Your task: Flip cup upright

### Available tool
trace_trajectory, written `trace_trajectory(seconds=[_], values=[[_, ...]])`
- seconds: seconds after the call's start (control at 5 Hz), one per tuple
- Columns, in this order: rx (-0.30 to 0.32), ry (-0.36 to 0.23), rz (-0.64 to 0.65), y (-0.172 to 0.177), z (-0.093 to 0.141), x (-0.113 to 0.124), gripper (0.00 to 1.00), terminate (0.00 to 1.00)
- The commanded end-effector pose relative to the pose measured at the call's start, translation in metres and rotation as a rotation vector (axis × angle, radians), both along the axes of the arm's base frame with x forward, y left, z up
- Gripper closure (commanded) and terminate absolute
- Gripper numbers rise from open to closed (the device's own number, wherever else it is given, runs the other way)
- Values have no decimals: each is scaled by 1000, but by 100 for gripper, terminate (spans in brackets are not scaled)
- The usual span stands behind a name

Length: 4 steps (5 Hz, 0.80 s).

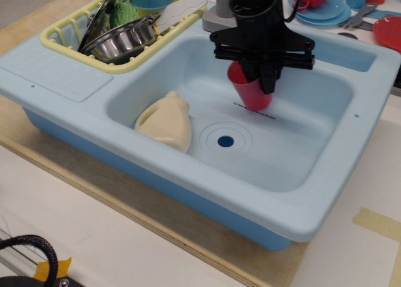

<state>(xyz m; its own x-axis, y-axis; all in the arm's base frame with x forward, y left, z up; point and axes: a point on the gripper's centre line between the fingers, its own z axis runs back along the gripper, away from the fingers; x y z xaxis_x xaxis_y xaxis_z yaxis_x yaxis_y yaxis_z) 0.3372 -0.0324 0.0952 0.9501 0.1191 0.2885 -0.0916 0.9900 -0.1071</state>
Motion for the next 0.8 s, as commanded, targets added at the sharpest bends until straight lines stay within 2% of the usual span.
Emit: trace_trajectory(seconds=[0.0,0.4,0.6], values=[[-16,54,-46,-2,9,7,0,0],[-16,54,-46,-2,9,7,0,0],[-16,54,-46,-2,9,7,0,100]])
